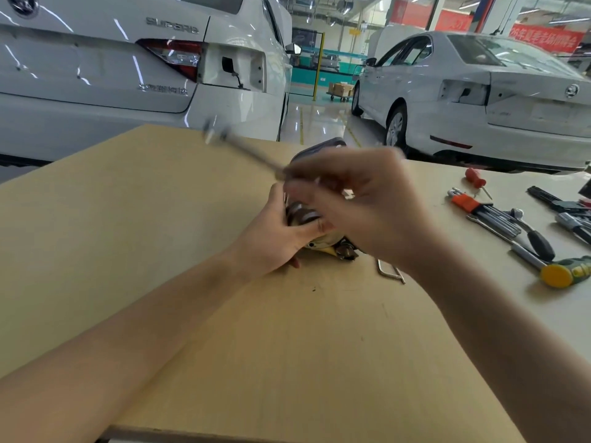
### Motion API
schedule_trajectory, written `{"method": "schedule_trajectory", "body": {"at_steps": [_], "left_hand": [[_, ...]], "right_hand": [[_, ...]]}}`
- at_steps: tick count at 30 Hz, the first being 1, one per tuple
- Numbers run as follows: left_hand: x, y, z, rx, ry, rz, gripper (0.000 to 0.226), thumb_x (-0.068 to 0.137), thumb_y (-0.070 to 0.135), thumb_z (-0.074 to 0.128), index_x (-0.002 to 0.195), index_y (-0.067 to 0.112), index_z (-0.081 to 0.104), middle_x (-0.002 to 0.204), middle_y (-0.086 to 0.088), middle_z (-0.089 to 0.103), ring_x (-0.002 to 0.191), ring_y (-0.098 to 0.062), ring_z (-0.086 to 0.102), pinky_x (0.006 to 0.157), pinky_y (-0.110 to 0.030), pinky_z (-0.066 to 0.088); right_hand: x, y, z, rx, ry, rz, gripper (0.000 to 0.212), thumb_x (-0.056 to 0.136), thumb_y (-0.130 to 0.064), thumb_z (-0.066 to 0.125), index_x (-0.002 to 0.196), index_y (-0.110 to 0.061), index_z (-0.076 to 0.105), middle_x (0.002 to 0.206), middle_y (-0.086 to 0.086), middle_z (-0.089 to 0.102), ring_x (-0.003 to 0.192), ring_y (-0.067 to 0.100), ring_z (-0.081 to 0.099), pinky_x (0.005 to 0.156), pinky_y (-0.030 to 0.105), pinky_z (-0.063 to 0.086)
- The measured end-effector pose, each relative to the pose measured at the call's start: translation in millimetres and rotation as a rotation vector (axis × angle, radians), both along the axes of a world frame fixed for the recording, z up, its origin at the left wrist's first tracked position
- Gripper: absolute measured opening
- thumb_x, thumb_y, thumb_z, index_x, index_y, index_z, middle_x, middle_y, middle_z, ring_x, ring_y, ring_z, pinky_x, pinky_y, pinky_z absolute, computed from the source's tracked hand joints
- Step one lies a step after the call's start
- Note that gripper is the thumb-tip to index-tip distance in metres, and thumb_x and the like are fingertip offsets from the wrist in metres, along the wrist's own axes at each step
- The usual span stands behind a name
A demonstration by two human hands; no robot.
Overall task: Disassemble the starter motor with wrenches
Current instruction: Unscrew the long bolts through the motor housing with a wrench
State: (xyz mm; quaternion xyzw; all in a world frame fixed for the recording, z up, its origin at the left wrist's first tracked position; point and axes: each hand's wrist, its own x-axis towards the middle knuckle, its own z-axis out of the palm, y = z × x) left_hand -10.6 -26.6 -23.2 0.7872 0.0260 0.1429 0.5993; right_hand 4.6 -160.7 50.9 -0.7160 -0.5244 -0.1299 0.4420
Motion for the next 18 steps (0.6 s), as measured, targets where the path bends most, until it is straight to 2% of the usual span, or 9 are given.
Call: {"method": "schedule_trajectory", "body": {"at_steps": [1,3,6,8,12,14,16,18], "left_hand": [[-1.5,-1.4,1.5,-0.02,0.004,0.004,0.106,0.054,0.056,0.077,0.141,0.014,0.032,0.1,0.009,0.061,0.074,-0.001,0.065,0.043,-0.025,0.049],[-4.9,-2.6,3.7,-0.056,0.012,0.009,0.123,0.043,0.064,0.074,0.148,0.028,0.02,0.111,0.01,0.06,0.08,-0.005,0.066,0.043,-0.024,0.048],[-7.8,-4.3,6.2,-0.076,0.017,-0.009,0.127,0.042,0.063,0.074,0.15,0.032,0.015,0.112,0.011,0.058,0.075,-0.005,0.066,0.043,-0.023,0.048],[-7.8,-6.0,6.9,-0.079,0.01,-0.003,0.127,0.042,0.062,0.074,0.15,0.03,0.015,0.112,0.013,0.057,0.08,-0.005,0.065,0.042,-0.023,0.047],[-9.4,-7.1,8.0,-0.114,0.004,0.003,0.126,0.041,0.061,0.074,0.15,0.03,0.018,0.112,0.011,0.059,0.084,-0.005,0.067,0.042,-0.024,0.047],[-11.1,-7.3,9.1,-0.113,0.004,0.002,0.128,0.039,0.063,0.074,0.15,0.031,0.017,0.115,0.008,0.059,0.089,-0.009,0.066,0.042,-0.024,0.047],[-11.3,-7.1,9.2,-0.114,-0.001,0.005,0.129,0.039,0.064,0.073,0.15,0.03,0.017,0.116,0.007,0.059,0.09,-0.009,0.065,0.042,-0.023,0.047],[-10.8,-7.5,9.0,-0.105,-0.003,0.005,0.129,0.04,0.065,0.072,0.151,0.029,0.017,0.115,0.008,0.058,0.092,-0.008,0.064,0.043,-0.023,0.048]], "right_hand": [[-0.1,-6.0,1.2,0.202,0.177,0.105,0.016,0.086,-0.005,0.063,0.099,-0.007,0.071,0.081,-0.003,0.071,0.071,0.007,0.065,0.066,0.021,0.052],[3.3,-17.6,-1.4,0.489,0.468,0.204,0.01,0.09,-0.004,0.056,0.093,-0.008,0.066,0.078,0.002,0.071,0.064,0.011,0.062,0.06,0.021,0.05],[8.0,-28.8,-22.6,0.671,0.901,0.17,0.014,0.096,0.001,0.044,0.087,-0.007,0.052,0.079,0.012,0.068,0.062,0.015,0.061,0.062,0.024,0.052],[9.3,-30.6,-35.3,0.771,1.148,0.167,0.017,0.095,0.004,0.043,0.084,-0.008,0.047,0.078,0.016,0.066,0.059,0.016,0.062,0.059,0.023,0.054],[9.5,-25.8,-45.1,0.828,1.31,0.187,0.011,0.092,0.005,0.047,0.088,-0.004,0.053,0.078,0.016,0.069,0.062,0.017,0.068,0.059,0.022,0.055],[7.0,-22.9,-47.5,0.806,1.366,0.177,0.031,0.093,0.004,0.048,0.068,-0.002,0.067,0.079,0.014,0.071,0.063,0.015,0.069,0.058,0.02,0.055],[2.8,-21.7,-47.6,0.789,1.416,0.164,0.046,0.092,0.004,0.048,0.053,-0.006,0.071,0.079,0.011,0.072,0.063,0.012,0.068,0.058,0.018,0.055],[0.1,-22.3,-47.2,0.825,1.478,0.162,0.036,0.091,0.005,0.049,0.062,-0.001,0.07,0.078,0.011,0.073,0.062,0.012,0.068,0.057,0.017,0.055]]}}
